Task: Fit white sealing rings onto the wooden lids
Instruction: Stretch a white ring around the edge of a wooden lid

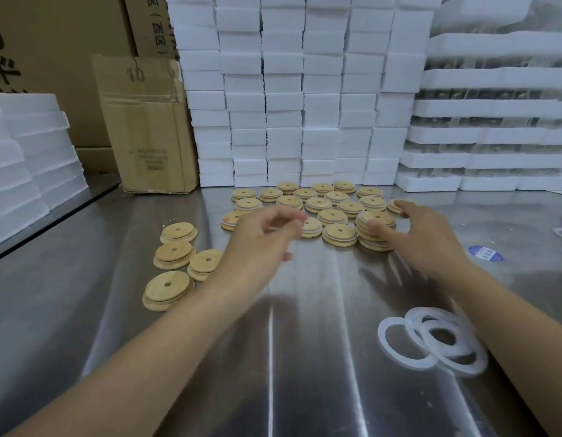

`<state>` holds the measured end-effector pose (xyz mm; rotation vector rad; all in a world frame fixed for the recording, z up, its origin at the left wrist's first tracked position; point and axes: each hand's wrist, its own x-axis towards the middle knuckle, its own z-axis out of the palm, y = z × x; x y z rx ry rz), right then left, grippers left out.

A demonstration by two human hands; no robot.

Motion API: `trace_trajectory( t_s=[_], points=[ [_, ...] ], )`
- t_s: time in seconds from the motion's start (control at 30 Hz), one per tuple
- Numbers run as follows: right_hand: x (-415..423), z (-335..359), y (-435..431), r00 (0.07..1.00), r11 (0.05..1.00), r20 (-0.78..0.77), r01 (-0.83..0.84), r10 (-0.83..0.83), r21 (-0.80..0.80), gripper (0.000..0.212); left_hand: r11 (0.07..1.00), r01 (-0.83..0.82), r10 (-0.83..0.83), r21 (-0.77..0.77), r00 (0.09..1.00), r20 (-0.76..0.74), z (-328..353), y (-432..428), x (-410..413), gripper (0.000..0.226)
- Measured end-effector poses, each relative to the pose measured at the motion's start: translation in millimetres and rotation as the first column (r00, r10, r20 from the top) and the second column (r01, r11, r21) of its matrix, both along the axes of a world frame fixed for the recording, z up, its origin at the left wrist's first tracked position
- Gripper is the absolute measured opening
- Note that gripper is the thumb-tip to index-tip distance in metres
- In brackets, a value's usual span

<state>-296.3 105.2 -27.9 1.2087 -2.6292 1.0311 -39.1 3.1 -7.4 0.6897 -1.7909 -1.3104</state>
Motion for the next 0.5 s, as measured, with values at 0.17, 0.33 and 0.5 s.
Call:
trace_trajectory(
  t_s=[0.17,0.33,0.5],
  points=[
    [1.9,26.3,13.3,0.985,0.992,0.123,-0.123,0.122,0.001,0.021,0.851,-0.089,0.373,-0.518,0.795,0.478,20.5,-54.1,45.4,0.003],
    [19.4,51.9,32.0,0.844,0.868,0.335,-0.480,0.418,0.129,0.005,0.851,-0.032,0.480,-0.524,0.449,0.753,22.4,-79.8,66.8,0.045],
    [31.8,62.1,41.8,0.716,0.559,0.488,-0.697,0.499,0.450,0.022,0.858,-0.041,0.483,-0.511,0.401,0.778,12.1,-84.9,69.0,0.047]
  ],
)
